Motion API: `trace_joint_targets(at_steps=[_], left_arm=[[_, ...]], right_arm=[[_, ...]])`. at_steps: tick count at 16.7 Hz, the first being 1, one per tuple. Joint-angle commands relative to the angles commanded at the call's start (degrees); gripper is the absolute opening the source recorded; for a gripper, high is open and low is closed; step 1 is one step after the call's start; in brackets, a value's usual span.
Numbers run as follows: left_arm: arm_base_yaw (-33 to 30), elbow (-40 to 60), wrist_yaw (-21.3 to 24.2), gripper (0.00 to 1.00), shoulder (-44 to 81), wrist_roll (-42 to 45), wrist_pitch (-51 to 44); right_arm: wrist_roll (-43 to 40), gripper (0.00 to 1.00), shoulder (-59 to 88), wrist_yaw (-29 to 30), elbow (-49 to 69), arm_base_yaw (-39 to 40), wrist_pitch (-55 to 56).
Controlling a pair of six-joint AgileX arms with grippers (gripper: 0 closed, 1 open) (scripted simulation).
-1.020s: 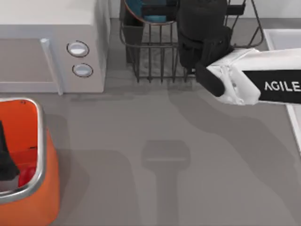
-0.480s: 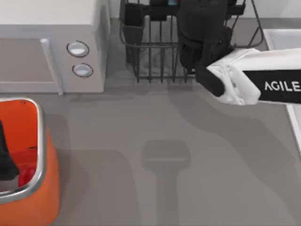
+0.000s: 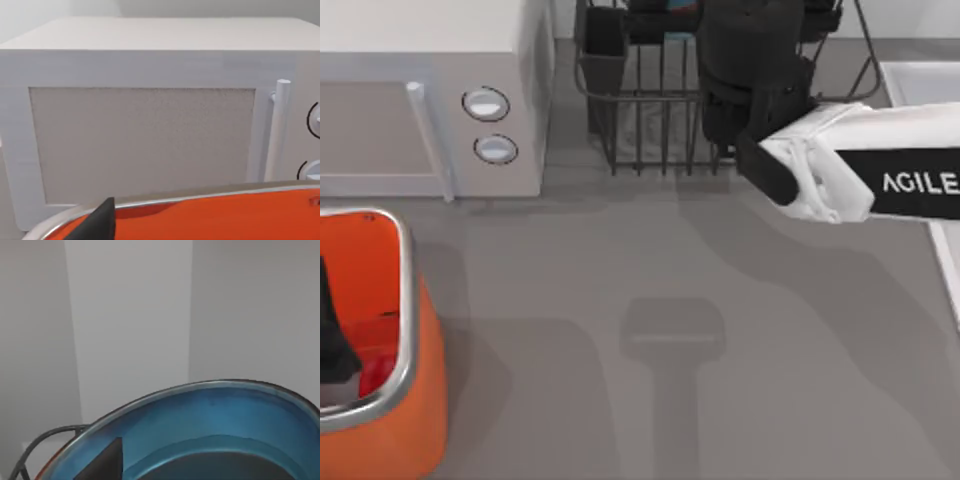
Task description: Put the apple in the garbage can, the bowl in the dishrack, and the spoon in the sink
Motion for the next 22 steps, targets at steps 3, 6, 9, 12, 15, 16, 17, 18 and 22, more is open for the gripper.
trace_joint_targets(at_steps=[3, 6, 9, 12, 15, 16, 17, 18, 22], left_arm=[[0.00, 0.00, 0.00, 1.00, 0.00, 0.00, 0.00], [0.00, 0.00, 0.00, 1.00, 0.00, 0.00, 0.00], [0.00, 0.00, 0.00, 1.00, 0.00, 0.00, 0.00], [0.00, 0.00, 0.00, 1.00, 0.00, 0.00, 0.00], [0.00, 0.00, 0.00, 1.00, 0.00, 0.00, 0.00], [0.00, 0.00, 0.00, 1.00, 0.00, 0.00, 0.00], [0.00, 0.00, 0.00, 1.00, 0.00, 0.00, 0.00], [0.00, 0.00, 0.00, 1.00, 0.00, 0.00, 0.00], [0.00, 0.00, 0.00, 1.00, 0.00, 0.00, 0.00]], right_arm=[[0.15, 1.00, -1.75, -1.52, -1.68, -0.71, -0.28], [0.59, 1.00, -8.87, -6.62, -8.46, -3.43, -1.69], [0.87, 1.00, -21.34, -13.55, -19.23, -7.73, -4.92], [0.74, 1.00, -38.85, -20.98, -32.47, -13.24, -10.55], [0.22, 1.00, -59.55, -27.51, -46.64, -19.07, -17.74], [0.00, 1.00, -66.65, -29.37, -51.18, -20.97, -20.28], [-0.23, 1.00, -73.61, -31.07, -55.43, -22.85, -22.82], [-0.46, 1.00, -80.28, -32.58, -59.31, -24.68, -25.32], [-1.07, 1.00, -101.96, -36.71, -70.79, -31.15, -33.93]])
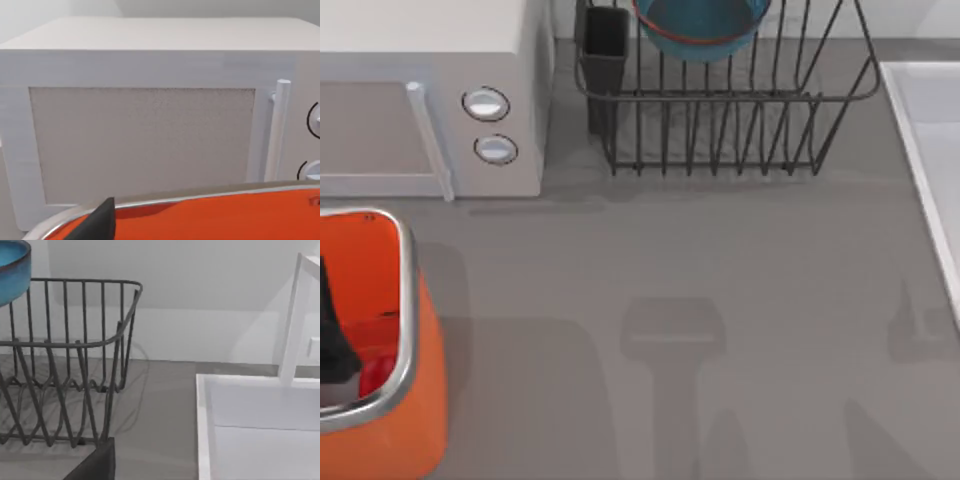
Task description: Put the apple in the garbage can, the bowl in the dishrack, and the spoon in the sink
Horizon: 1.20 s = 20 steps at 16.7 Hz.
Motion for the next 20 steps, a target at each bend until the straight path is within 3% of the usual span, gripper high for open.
trace_joint_targets(at_steps=[5, 12, 16, 20], left_arm=[[0.00, 0.00, 0.00, 1.00, 0.00, 0.00, 0.00], [0.00, 0.00, 0.00, 1.00, 0.00, 0.00, 0.00], [0.00, 0.00, 0.00, 1.00, 0.00, 0.00, 0.00], [0.00, 0.00, 0.00, 1.00, 0.00, 0.00, 0.00]], right_arm=[[0.00, 1.00, -13.85, -1.40, -5.44, -4.72, -5.68], [0.05, 1.00, -14.90, -1.36, -5.39, -5.02, -6.16], [0.15, 1.00, -8.75, -1.35, -0.42, -7.94, -11.22], [0.39, 1.00, 6.49, -1.34, 10.27, -14.24, -22.15]])
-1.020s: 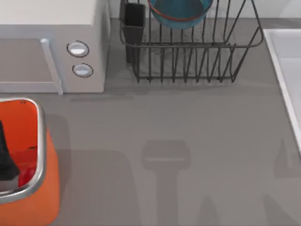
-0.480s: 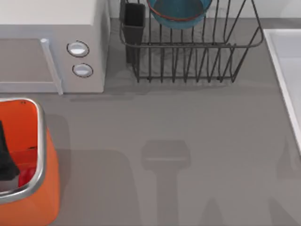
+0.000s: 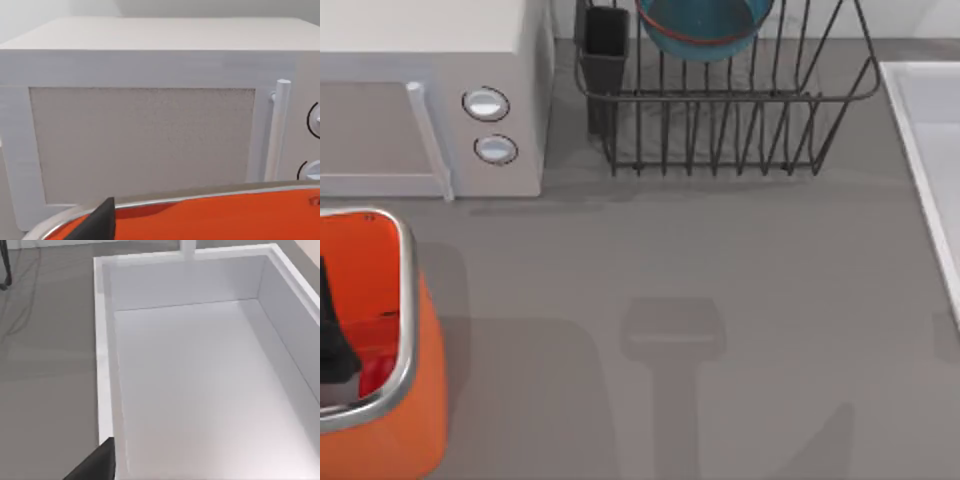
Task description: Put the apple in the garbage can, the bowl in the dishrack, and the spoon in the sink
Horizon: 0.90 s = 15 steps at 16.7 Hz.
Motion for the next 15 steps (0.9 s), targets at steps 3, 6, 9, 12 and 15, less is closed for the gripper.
trace_joint_targets(at_steps=[3, 6, 9, 12, 15], left_arm=[[0.00, 0.00, 0.00, 1.00, 0.00, 0.00, 0.00], [0.00, 0.00, 0.00, 1.00, 0.00, 0.00, 0.00], [0.00, 0.00, 0.00, 1.00, 0.00, 0.00, 0.00], [0.00, 0.00, 0.00, 1.00, 0.00, 0.00, 0.00], [0.00, 0.00, 0.00, 1.00, 0.00, 0.00, 0.00]], right_arm=[[0.23, 1.00, 15.24, -0.02, 9.94, -5.85, -10.20], [0.47, 1.00, 31.51, -0.03, 20.16, -11.89, -20.70], [0.68, 1.00, 46.64, -0.04, 29.48, -17.40, -30.28], [0.85, 1.00, 58.43, -0.05, 36.80, -21.74, -37.84], [0.95, 1.00, 65.28, -0.06, 41.27, -24.41, -42.47]])
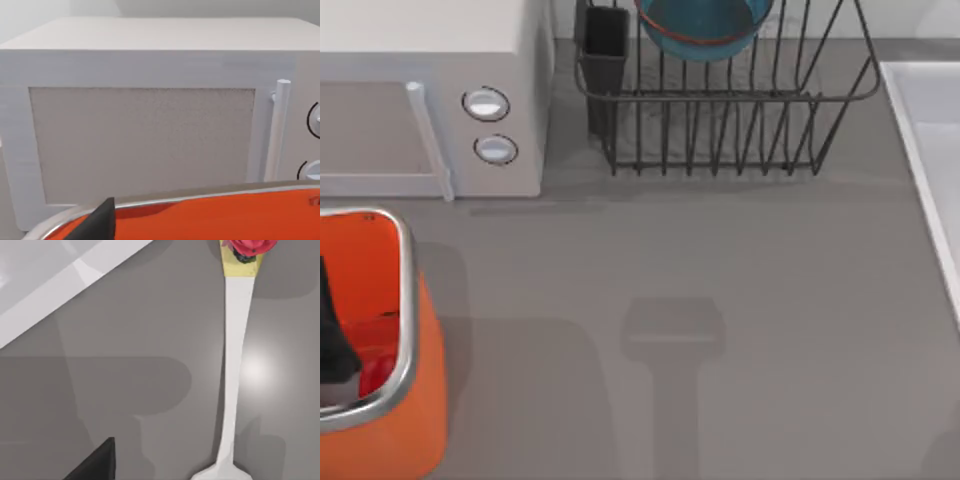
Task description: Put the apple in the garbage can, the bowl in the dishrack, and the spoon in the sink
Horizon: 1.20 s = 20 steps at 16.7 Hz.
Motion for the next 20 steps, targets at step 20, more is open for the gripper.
trace_joint_targets(at_steps=[20], left_arm=[[0.00, 0.00, 0.00, 1.00, 0.00, 0.00, 0.00]], right_arm=[[0.39, 1.00, 13.20, 0.01, -12.31, -0.41, 24.02]])
